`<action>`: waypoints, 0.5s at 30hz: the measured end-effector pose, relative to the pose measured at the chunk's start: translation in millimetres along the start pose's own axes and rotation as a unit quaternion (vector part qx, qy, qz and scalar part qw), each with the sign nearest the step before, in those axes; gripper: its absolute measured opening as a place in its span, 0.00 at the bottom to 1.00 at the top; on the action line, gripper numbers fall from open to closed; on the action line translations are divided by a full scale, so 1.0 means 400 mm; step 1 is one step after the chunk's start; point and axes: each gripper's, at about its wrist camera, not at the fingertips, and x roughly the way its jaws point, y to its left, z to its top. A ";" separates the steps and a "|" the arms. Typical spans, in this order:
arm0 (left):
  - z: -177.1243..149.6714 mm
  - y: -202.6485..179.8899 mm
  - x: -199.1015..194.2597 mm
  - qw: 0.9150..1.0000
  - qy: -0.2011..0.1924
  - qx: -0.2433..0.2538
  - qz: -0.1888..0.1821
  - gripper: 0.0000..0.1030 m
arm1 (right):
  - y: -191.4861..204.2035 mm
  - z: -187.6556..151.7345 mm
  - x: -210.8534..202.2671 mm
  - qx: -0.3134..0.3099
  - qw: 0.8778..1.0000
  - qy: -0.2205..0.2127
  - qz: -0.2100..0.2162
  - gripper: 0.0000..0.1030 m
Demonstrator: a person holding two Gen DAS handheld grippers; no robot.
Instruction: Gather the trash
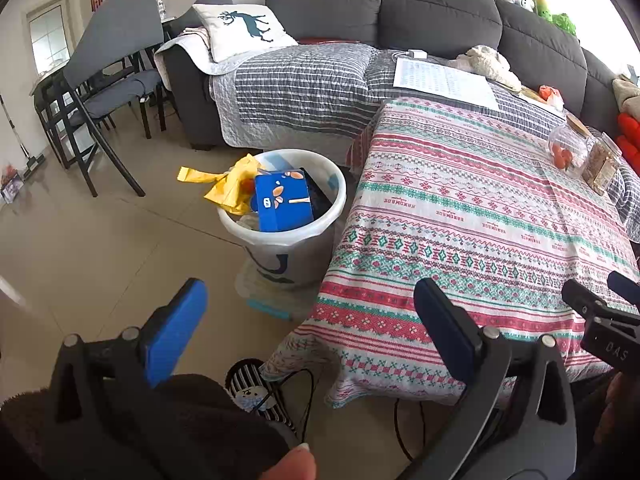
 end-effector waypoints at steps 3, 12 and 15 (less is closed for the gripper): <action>-0.001 -0.004 0.000 1.000 0.001 0.003 -0.001 1.00 | 0.001 0.000 -0.002 -0.001 1.000 -0.002 -0.001 0.94; -0.003 -0.014 0.004 1.000 0.007 0.011 -0.006 1.00 | -0.008 0.013 -0.006 0.006 1.000 -0.020 -0.015 0.94; -0.003 -0.021 0.006 1.000 0.011 0.014 -0.011 1.00 | -0.014 0.019 -0.004 0.015 1.000 -0.018 -0.012 0.94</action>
